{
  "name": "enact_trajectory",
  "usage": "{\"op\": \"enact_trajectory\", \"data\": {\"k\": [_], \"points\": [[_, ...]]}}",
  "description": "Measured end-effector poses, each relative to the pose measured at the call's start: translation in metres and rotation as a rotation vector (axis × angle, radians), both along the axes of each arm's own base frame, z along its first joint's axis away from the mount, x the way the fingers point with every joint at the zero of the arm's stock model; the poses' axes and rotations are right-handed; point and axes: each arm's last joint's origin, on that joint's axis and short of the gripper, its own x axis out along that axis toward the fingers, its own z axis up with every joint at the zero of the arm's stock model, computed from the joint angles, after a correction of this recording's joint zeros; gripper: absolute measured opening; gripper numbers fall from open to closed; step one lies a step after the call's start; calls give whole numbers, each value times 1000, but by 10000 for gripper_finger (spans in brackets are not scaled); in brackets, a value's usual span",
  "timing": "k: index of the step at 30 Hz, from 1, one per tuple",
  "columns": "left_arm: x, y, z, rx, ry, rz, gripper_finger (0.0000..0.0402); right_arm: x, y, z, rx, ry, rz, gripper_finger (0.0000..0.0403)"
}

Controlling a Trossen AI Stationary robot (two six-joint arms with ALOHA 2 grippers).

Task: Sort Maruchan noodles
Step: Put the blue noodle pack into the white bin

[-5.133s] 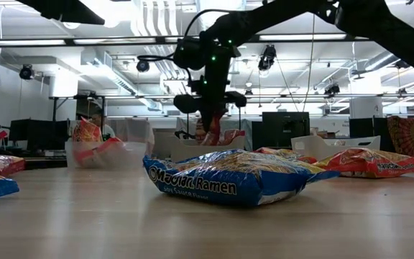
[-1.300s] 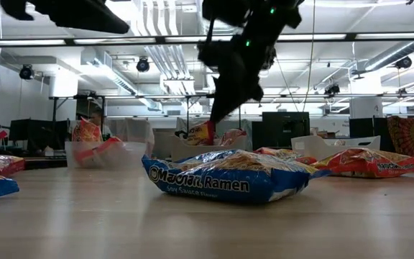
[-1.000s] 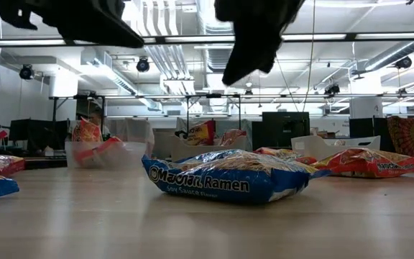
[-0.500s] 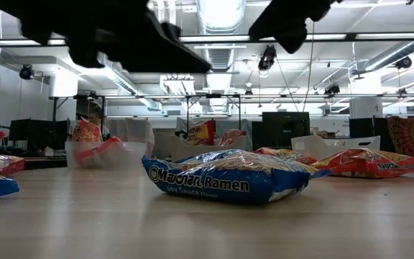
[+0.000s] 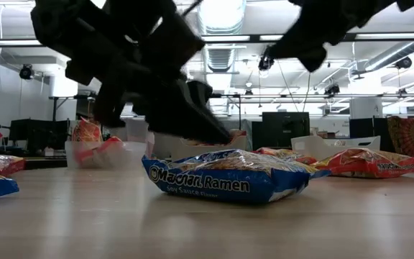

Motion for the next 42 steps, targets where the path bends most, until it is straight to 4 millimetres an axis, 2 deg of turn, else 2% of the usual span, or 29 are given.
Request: {"op": "enact_trajectory", "data": {"k": [5,13,18,24,27,31,34,37,42], "points": [[1,8,-6,-22,26,53,39,7,0,-7,-18,-79,-2,9],[4,13,-21,-43,66,97,39,12,-3,-17,-65,-78,-7,9],[5,18,-22,-33,63,125,39,17,-2,-16,-120,-123,27,9],[0,24,-24,-2,68,120,39,14,-3,-12,-179,-148,53,9],[-6,33,-28,10,78,146,39,12,-4,-8,-186,-184,55,9],[-16,54,-30,-6,86,300,39,8,-8,-9,-181,-201,42,9],[-25,67,-30,-46,67,391,39,8,-12,-12,-147,-196,5,9],[-34,76,-25,-72,34,457,39,9,-21,-19,-77,-169,-107,9],[-45,77,-6,-69,-32,446,39,9,-42,-34,121,-65,-315,9]]}}
